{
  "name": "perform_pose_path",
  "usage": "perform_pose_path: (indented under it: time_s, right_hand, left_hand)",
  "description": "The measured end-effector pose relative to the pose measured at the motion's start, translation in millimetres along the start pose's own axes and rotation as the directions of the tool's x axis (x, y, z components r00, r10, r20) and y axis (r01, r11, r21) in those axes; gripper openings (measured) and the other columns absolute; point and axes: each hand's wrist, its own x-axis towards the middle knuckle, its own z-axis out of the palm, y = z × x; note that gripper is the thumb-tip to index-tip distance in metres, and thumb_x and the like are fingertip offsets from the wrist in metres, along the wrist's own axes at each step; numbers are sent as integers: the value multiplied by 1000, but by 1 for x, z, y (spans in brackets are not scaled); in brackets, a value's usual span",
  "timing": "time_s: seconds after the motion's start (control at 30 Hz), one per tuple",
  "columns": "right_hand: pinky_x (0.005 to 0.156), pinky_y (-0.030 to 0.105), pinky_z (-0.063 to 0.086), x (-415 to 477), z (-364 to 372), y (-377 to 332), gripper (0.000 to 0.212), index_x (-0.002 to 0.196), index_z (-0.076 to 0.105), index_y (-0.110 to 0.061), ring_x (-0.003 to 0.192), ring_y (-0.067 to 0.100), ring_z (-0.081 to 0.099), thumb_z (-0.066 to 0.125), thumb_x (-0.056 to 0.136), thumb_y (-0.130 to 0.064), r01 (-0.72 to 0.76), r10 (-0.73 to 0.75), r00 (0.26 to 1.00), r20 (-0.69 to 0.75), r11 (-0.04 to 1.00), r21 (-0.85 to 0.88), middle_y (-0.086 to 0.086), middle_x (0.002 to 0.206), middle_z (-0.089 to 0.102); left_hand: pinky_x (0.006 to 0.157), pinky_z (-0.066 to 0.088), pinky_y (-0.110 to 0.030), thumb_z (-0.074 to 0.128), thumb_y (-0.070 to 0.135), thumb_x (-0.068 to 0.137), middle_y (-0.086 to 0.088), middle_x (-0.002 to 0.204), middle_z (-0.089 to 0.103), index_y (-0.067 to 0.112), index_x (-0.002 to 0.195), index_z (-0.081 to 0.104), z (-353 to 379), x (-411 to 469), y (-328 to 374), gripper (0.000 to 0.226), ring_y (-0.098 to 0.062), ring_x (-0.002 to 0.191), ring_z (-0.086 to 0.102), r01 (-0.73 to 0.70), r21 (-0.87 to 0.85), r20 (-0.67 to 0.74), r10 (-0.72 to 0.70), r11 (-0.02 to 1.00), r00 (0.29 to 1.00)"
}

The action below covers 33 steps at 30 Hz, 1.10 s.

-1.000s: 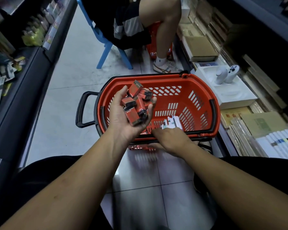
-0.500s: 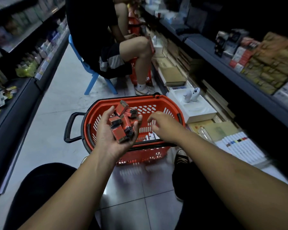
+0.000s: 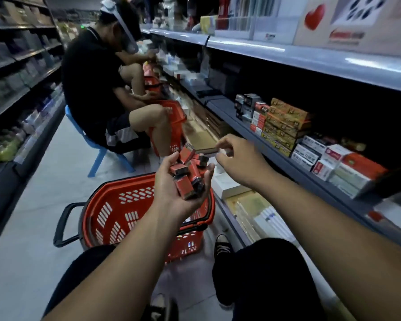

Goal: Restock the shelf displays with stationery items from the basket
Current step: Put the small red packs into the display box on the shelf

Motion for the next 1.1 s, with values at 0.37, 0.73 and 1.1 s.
perform_pose_path:
  time_s: [0.37,0.73,1.1]
  right_hand:
    - [89,42,50,-70,-110,66,31,118,58,-19,106,30,57,61,90,-33,-249,160,959,-234,869,-427,8,119,58]
    - [92,40,49,-174,-163,124,35,125,58,-17,113,26,56,64,93,-30,-616,469,777,-419,703,-355,4,123,56]
    - [59,39,47,-227,-161,173,43,68,58,-15,67,24,55,48,102,-40,-693,549,719,-426,608,-387,3,69,58]
  left_hand:
    - [65,61,-31,62,46,90,-17,115,73,9,115,70,61,56,-73,46,-31,101,71,331,201,71,-350,922,934]
    - [70,59,-27,65,43,87,-15,109,74,9,113,72,105,70,-175,43,-28,107,70,559,371,81,-625,742,776]
    - [71,59,-27,65,41,88,-15,117,73,10,113,70,115,84,-233,41,-28,112,69,589,440,66,-679,678,731]
